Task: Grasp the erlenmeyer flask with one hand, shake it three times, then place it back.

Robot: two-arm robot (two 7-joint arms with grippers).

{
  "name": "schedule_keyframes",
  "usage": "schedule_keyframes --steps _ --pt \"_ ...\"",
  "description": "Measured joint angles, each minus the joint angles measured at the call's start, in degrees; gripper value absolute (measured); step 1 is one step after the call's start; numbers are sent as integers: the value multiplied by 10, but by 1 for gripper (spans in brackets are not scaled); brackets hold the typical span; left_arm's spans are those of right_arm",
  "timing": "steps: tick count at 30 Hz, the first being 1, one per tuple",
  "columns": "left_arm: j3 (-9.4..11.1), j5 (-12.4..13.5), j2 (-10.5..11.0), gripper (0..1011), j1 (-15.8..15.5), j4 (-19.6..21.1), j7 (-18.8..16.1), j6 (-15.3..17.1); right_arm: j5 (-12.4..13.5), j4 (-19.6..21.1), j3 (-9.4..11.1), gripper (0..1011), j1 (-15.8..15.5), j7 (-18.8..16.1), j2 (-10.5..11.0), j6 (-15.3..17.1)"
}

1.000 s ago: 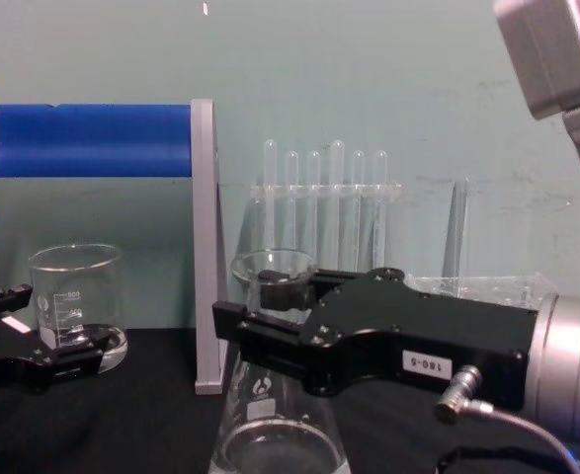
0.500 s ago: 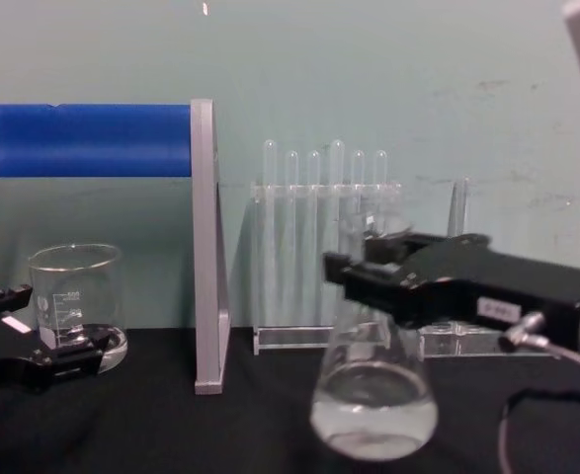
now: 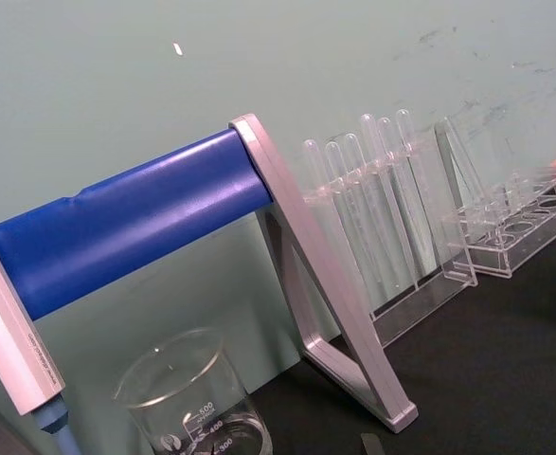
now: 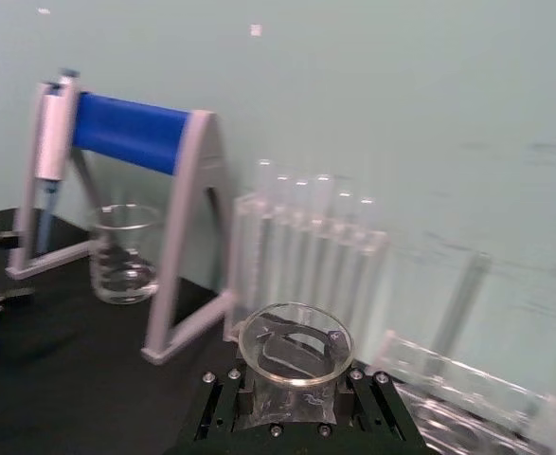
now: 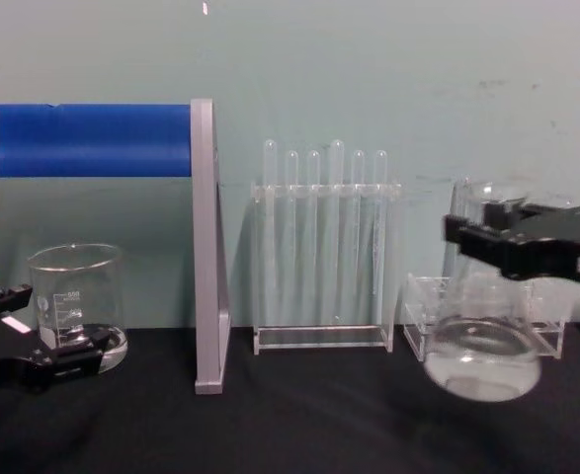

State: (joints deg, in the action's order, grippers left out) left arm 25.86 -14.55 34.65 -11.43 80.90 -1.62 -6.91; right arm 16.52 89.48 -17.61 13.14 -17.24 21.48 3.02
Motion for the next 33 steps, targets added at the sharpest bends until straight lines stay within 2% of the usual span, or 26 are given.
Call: schedule_keyframes --steps 8,17,23,30,33 --pt "0 0 0 1001 0 0 0 0 -4 -10 36 450 -4 15 -4 2" --pt "0 0 0 1001 0 0 0 0 -10 -10 46 450 -8 13 -10 4" --pt "0 0 0 1001 0 0 0 0 -11 3 33 450 -13 -5 -15 5" --pt "0 0 0 1001 0 0 0 0 -6 30 2 450 -23 -36 -17 6" --pt "0 0 0 1001 0 0 0 0 2 44 -18 450 -27 -53 -16 6"
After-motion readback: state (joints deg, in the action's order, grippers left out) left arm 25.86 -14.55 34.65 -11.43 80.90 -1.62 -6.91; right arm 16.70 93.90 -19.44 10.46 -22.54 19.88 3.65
